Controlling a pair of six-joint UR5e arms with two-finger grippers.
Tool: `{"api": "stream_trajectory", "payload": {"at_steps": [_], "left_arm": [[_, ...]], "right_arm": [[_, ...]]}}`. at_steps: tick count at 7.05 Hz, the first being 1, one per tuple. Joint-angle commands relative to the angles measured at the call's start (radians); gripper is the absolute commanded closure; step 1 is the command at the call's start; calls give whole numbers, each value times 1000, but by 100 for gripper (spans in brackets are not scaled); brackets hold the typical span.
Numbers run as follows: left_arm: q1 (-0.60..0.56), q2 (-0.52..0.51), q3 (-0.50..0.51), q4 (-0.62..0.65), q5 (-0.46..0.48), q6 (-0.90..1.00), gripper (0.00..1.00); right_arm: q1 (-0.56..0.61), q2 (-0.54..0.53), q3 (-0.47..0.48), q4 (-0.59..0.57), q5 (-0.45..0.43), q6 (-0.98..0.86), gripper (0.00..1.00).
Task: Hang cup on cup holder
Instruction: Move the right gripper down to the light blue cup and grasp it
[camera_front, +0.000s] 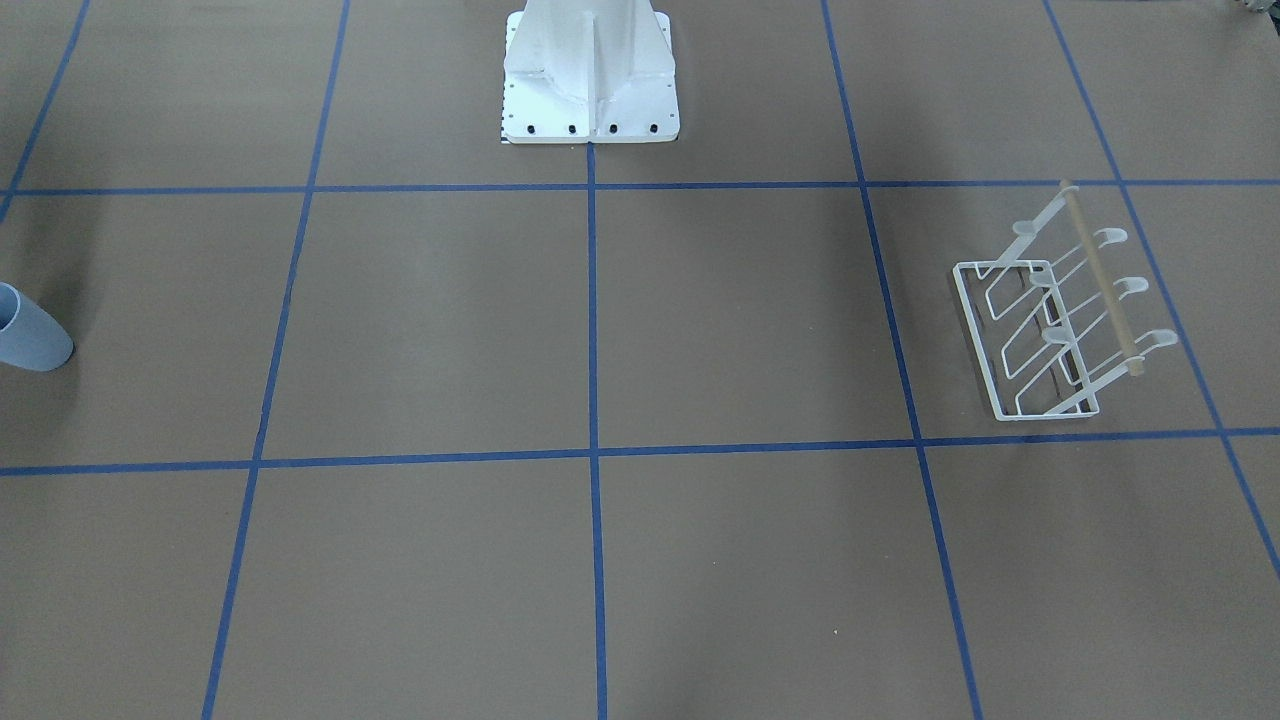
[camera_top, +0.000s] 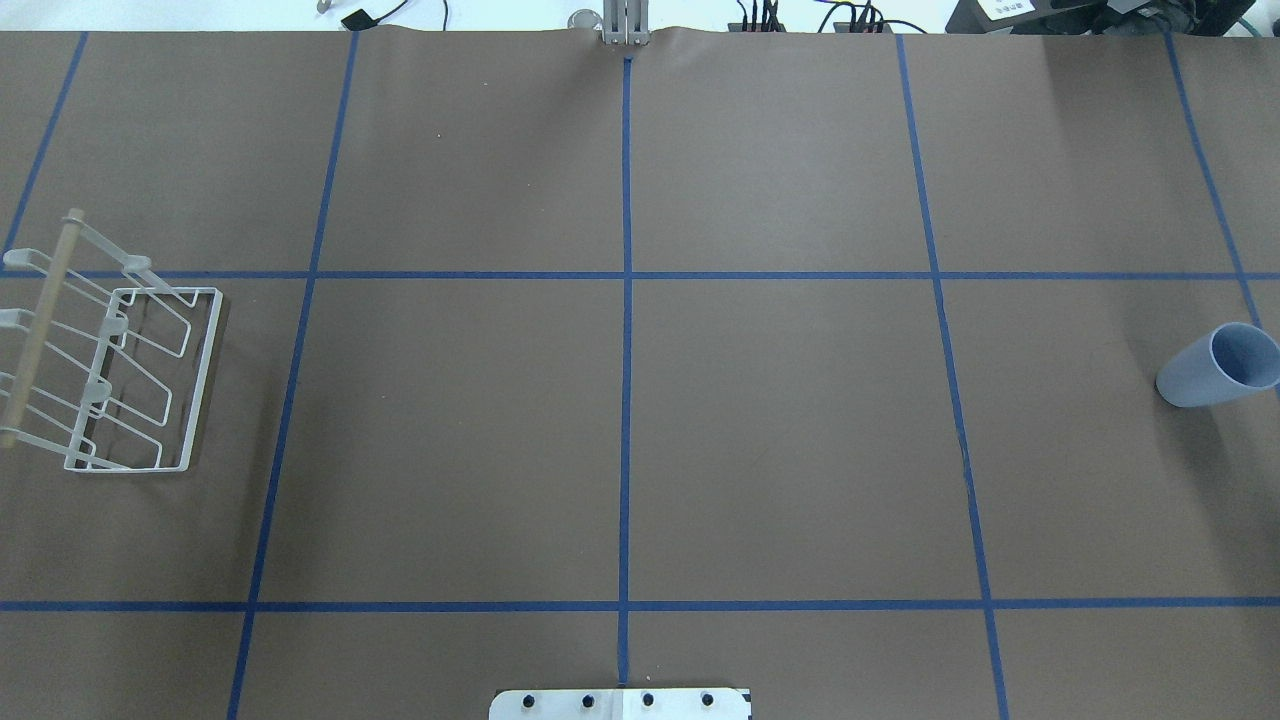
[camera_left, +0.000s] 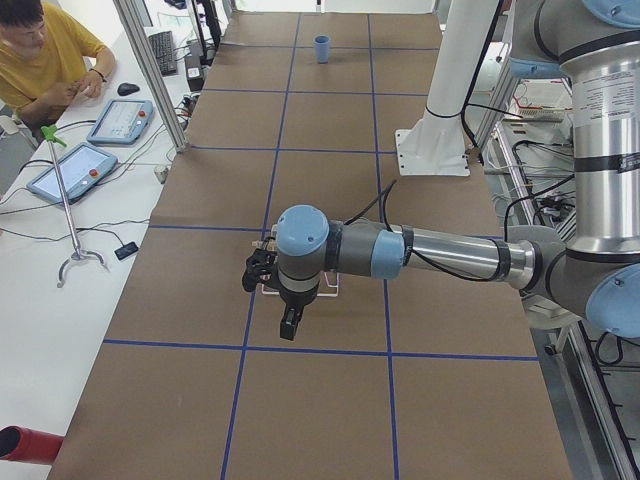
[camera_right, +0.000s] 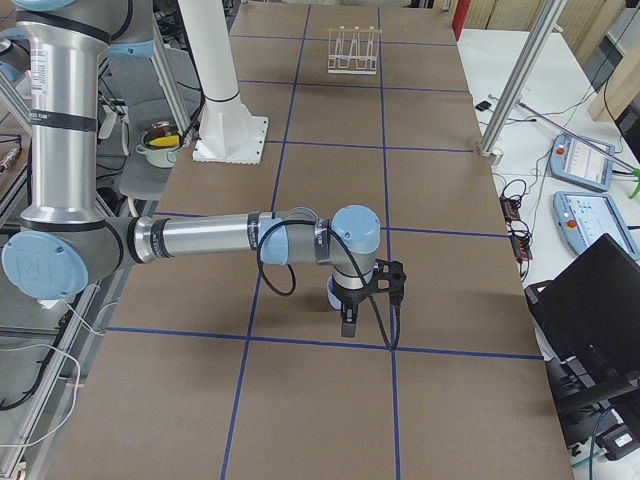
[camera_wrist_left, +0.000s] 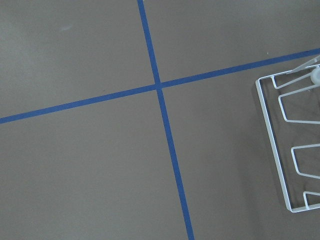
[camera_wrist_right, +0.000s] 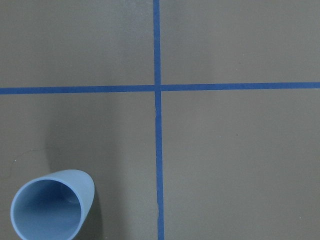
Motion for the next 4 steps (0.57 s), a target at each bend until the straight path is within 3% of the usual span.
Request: {"api": "stream_trajectory", "payload": {"at_steps": [1, 4], "left_arm": [[0, 2, 0, -8, 0, 0, 1], [-5, 12, 1, -110, 0, -2, 1]], "right_arm": [[0, 0, 0, 0, 9, 0, 0], [-6, 18, 5, 20, 15, -5, 0]]}}
